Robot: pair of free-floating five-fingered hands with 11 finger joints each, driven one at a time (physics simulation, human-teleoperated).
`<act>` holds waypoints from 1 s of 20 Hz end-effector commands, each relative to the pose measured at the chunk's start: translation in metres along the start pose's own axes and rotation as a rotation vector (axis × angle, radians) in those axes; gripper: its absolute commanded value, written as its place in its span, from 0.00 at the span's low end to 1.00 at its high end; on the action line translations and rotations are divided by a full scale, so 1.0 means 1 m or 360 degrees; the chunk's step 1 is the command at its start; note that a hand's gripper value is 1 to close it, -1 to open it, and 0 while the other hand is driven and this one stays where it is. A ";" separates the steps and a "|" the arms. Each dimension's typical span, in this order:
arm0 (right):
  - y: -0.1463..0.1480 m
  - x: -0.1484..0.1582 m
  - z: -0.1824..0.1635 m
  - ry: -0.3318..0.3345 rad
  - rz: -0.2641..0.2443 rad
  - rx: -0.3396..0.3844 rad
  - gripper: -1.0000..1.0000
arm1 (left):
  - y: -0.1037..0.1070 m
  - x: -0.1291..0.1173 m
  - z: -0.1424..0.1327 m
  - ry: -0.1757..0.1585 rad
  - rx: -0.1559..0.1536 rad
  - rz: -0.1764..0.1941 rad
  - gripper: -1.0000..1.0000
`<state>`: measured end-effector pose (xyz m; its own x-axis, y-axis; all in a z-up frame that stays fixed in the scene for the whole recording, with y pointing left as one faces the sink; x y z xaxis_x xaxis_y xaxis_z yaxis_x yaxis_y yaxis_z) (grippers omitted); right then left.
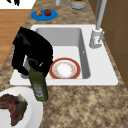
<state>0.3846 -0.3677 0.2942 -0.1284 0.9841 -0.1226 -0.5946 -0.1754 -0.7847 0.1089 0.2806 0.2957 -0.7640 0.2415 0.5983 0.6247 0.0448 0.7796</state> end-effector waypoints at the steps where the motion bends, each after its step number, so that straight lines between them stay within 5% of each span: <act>1: 0.008 0.000 -0.024 0.0007 0.0010 0.0002 1.00 | 0.000 0.000 0.000 0.0000 0.0000 0.0000 0.50; 7: 0.008 -0.003 -0.075 0.0007 0.0010 -0.0027 1.00 | 0.000 0.000 0.000 0.0000 0.0000 0.0000 0.50; 13: 0.005 -0.027 -0.104 -0.0043 -0.0053 0.0081 1.00 | 0.000 0.000 0.000 0.0000 0.0000 0.0000 0.50; 16: -0.008 -0.034 -0.112 -0.0156 -0.0035 0.0151 1.00 | 0.000 0.000 0.000 0.0000 0.0000 0.0000 0.50; 20: 0.001 -0.046 -0.108 -0.0260 -0.0154 0.0121 1.00 | 0.000 0.000 0.000 0.0000 0.0000 0.0000 0.50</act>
<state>0.4858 -0.3996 0.2518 -0.1598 0.9871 -0.0071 -0.7127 -0.1203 -0.6911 0.1089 0.2806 0.2957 -0.7640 0.2415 0.5983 0.6247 0.0448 0.7796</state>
